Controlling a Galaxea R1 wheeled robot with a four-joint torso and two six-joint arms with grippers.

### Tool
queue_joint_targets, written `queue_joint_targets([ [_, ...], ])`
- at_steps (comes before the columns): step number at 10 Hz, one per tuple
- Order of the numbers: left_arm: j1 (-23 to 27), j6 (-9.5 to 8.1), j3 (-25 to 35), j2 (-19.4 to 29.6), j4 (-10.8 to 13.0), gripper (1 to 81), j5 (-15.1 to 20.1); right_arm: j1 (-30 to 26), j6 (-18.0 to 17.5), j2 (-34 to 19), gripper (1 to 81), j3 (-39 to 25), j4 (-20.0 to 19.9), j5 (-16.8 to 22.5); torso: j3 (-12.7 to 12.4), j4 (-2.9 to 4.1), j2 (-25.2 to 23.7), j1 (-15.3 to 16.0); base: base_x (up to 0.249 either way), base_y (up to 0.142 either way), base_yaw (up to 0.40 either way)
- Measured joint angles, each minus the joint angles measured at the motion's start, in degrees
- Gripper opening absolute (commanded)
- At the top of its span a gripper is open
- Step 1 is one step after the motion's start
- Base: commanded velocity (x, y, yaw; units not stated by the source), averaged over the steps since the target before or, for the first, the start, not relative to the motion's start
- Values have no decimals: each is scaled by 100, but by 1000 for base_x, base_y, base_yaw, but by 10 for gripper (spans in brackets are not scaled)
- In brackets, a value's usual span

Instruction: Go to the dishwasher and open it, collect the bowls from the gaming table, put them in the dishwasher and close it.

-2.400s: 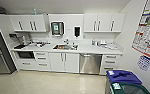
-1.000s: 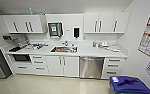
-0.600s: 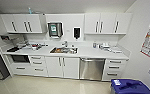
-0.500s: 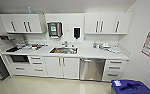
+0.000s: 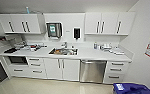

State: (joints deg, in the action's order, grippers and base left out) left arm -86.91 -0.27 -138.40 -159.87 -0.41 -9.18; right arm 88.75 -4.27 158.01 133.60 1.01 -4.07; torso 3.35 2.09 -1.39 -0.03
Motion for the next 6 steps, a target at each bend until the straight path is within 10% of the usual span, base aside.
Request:
queue_joint_targets([
  [6, 2, 0, -2, -35, -5, 811, 9, -2, 0, 23, 811, 4, 0, -44, 0, 0, 0, 2, 153, 0, 0],
])
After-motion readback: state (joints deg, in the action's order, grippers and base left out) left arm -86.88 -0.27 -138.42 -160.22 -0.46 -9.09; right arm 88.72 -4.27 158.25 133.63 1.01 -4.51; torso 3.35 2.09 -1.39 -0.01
